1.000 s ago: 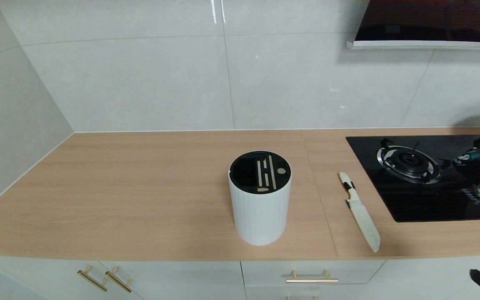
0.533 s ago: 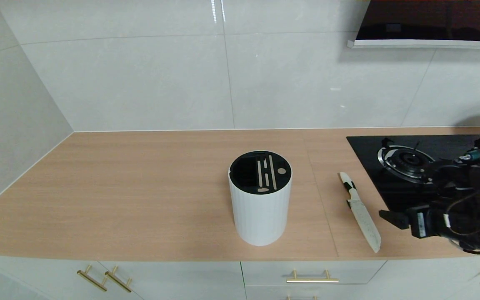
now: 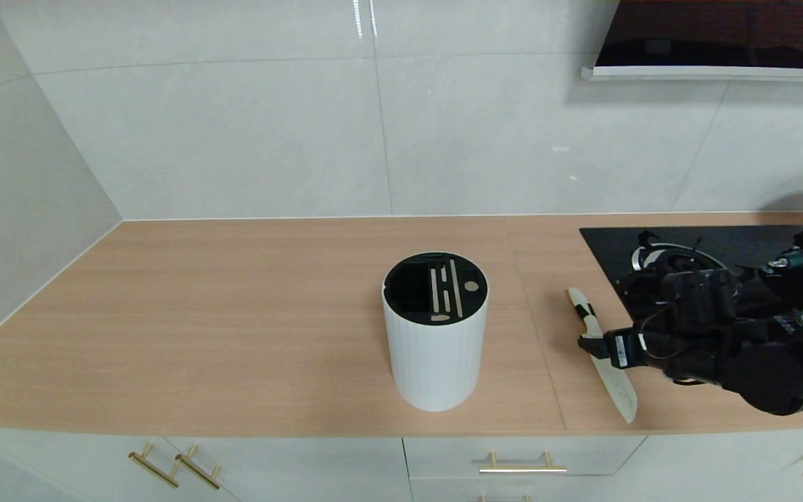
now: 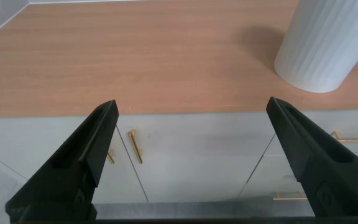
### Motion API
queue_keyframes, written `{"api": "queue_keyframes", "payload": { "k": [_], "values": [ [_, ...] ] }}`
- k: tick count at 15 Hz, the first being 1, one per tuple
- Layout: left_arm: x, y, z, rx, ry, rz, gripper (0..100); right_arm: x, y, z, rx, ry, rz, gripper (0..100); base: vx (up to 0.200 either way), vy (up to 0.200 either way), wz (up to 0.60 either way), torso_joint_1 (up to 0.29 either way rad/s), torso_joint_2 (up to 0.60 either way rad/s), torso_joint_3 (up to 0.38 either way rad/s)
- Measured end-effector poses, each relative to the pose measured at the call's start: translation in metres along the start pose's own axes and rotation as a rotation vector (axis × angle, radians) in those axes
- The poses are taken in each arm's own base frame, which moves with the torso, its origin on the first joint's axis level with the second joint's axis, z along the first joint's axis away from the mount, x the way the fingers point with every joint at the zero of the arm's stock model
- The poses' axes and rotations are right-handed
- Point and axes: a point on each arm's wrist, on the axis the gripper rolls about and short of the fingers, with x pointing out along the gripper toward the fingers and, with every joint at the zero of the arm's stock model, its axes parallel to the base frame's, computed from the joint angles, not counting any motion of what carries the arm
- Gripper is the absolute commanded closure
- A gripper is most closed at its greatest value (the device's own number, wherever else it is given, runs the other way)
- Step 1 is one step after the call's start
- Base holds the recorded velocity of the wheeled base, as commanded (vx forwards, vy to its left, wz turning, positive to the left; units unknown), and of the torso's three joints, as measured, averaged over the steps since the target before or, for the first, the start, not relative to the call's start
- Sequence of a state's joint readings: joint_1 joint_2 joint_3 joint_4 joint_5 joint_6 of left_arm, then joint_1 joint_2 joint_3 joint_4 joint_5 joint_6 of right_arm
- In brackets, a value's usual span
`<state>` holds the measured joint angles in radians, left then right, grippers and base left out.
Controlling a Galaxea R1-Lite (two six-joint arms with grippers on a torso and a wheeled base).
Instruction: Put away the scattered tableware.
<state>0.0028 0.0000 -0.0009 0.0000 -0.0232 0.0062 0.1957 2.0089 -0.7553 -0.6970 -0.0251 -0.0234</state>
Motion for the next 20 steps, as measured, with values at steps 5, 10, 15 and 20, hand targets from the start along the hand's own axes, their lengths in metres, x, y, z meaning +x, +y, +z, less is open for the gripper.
{"api": "queue_keyframes", "payload": {
  "k": [5, 10, 15, 20],
  "values": [
    [0.000, 0.000, 0.000, 0.000, 0.000, 0.000, 0, 0.035, 0.000, -0.016, 0.003, -0.031, -0.022, 0, 0.000, 0.000, 0.00, 0.000, 0.00, 0.000],
    [0.000, 0.000, 0.000, 0.000, 0.000, 0.000, 0, 0.049, -0.007, -0.019, 0.027, -0.025, -0.055, 0, 0.000, 0.000, 0.00, 0.000, 0.00, 0.000],
    [0.000, 0.000, 0.000, 0.000, 0.000, 0.000, 0, 0.058, -0.008, -0.020, 0.052, -0.026, -0.058, 0, 0.000, 0.000, 0.00, 0.000, 0.00, 0.000],
    [0.000, 0.000, 0.000, 0.000, 0.000, 0.000, 0, 0.064, -0.009, -0.022, 0.056, -0.020, -0.060, 100, 0.000, 0.000, 0.00, 0.000, 0.00, 0.000]
  ]
}}
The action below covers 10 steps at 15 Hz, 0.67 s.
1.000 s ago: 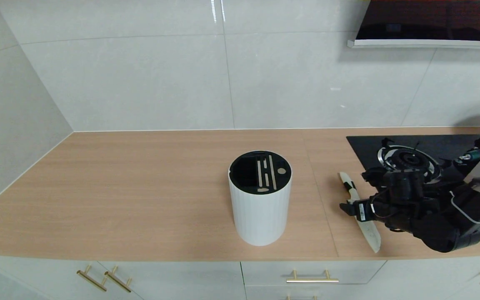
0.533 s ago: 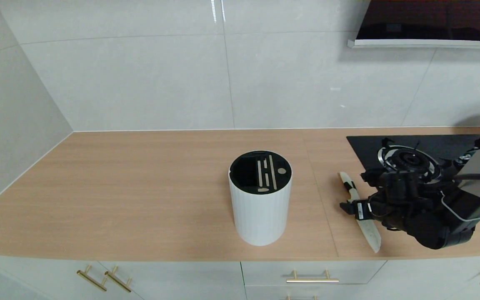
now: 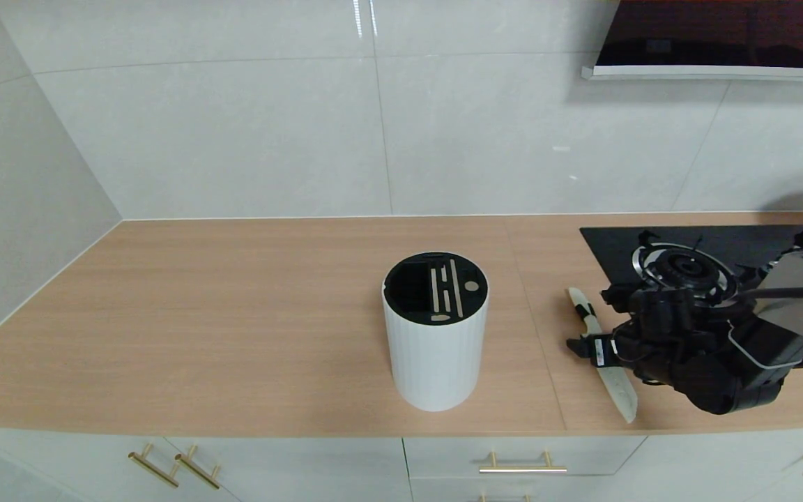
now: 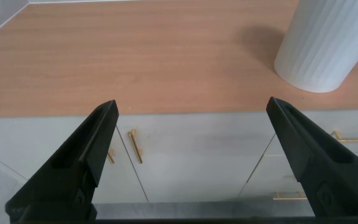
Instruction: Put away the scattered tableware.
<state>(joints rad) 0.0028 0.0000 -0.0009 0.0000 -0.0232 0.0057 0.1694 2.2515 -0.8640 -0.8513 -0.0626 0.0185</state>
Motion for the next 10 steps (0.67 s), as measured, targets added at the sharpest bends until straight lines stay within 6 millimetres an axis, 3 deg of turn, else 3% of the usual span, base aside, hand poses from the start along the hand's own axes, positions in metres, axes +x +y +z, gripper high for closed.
{"api": "queue_keyframes", "payload": {
  "k": [10],
  "values": [
    [0.0000, 0.0000, 0.0000, 0.000, 0.000, 0.000, 0, 0.0032, 0.0005, -0.0011, 0.002, -0.019, 0.000, 100, 0.000, 0.000, 0.00, 0.000, 0.00, 0.000]
  ]
}}
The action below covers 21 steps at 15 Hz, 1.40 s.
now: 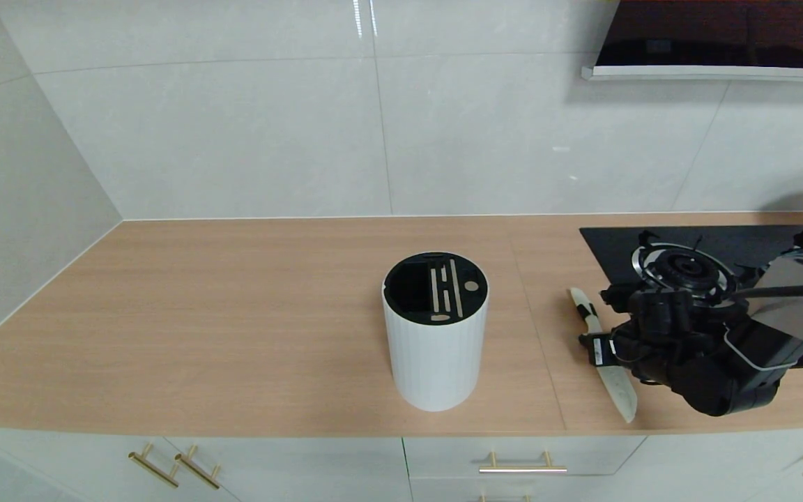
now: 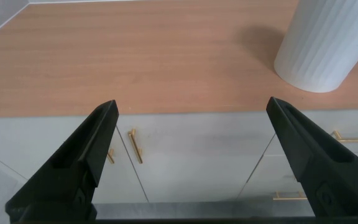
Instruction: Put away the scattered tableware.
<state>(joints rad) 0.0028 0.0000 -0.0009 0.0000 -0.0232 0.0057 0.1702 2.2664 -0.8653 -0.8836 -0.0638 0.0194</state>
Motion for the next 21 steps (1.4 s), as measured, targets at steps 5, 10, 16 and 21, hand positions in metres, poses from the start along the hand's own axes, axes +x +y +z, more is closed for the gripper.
{"api": "queue_keyframes", "payload": {
  "k": [5, 10, 16, 21],
  "values": [
    [-0.001, 0.000, 0.005, -0.006, -0.018, -0.003, 0, -0.035, -0.002, 0.036, 0.042, -0.078, 0.003, 100, 0.000, 0.000, 0.00, 0.000, 0.00, 0.000],
    [-0.002, -0.001, 0.073, -0.018, -0.036, -0.096, 0, -0.116, 0.007, 0.122, 0.046, -0.291, 0.061, 100, 0.000, 0.000, 0.00, 0.000, 0.00, 0.000],
    [0.109, -0.004, 0.188, -0.067, 0.108, -0.212, 0, -0.193, 0.066, 0.162, -0.001, -0.455, 0.288, 100, 0.000, 0.000, 0.00, 0.000, 0.00, 0.000],
    [0.207, -0.062, 0.207, -0.522, 0.154, -0.503, 0, -0.256, 0.116, 0.147, -0.012, -0.381, 0.476, 100, 0.000, 0.000, 0.00, 0.000, 0.00, 0.000]
  ]
}}
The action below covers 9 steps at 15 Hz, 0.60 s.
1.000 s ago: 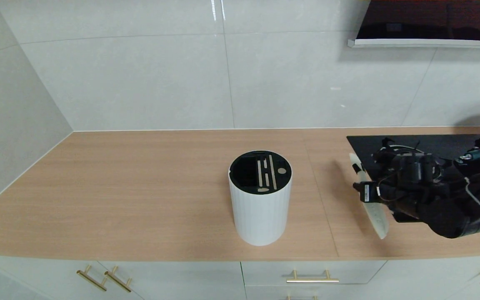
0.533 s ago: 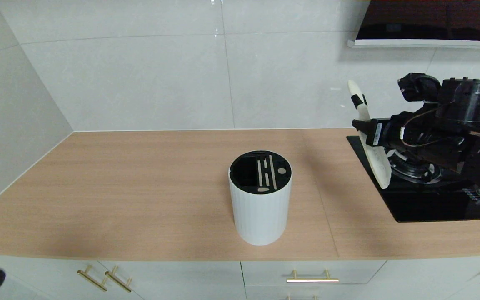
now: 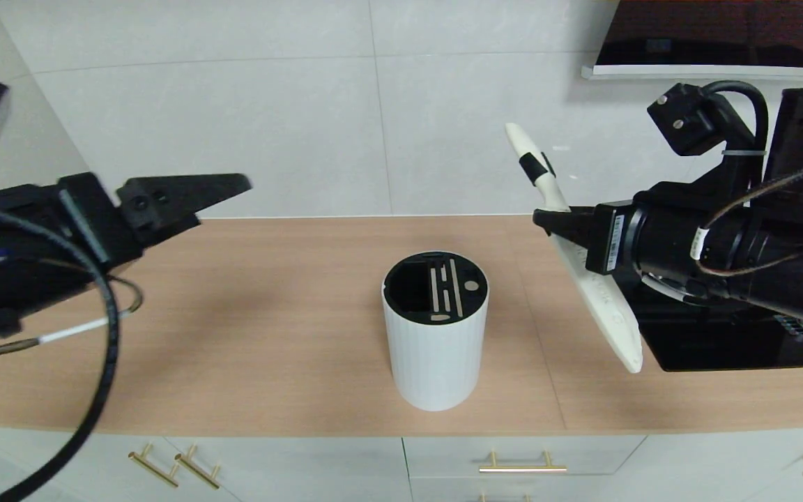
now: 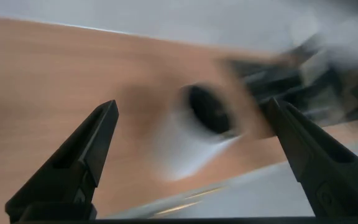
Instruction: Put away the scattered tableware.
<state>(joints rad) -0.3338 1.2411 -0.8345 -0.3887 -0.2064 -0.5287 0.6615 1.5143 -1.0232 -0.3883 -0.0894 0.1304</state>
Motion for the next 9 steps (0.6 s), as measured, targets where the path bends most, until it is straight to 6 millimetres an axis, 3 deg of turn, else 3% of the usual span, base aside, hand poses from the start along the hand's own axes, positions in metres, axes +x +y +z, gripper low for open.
{"api": "queue_keyframes", "payload": {
  "k": [3, 6, 9],
  "values": [
    [0.038, -0.015, -0.019, -0.160, 0.062, -0.119, 0, -0.007, 0.033, -0.004, 0.033, 0.012, 0.067, 100, 0.000, 0.000, 0.00, 0.000, 0.00, 0.000],
    [0.060, -0.031, -0.039, -0.196, 0.112, -0.202, 0, -0.011, 0.065, -0.010, 0.075, 0.037, 0.156, 100, 0.000, 0.000, 0.00, 0.000, 0.00, 0.000],
    [0.079, -0.042, -0.057, -0.221, 0.106, -0.263, 0, -0.004, 0.081, -0.022, 0.066, 0.067, 0.156, 100, 0.000, 0.000, 0.00, 0.000, 0.00, 0.000]
  ]
}}
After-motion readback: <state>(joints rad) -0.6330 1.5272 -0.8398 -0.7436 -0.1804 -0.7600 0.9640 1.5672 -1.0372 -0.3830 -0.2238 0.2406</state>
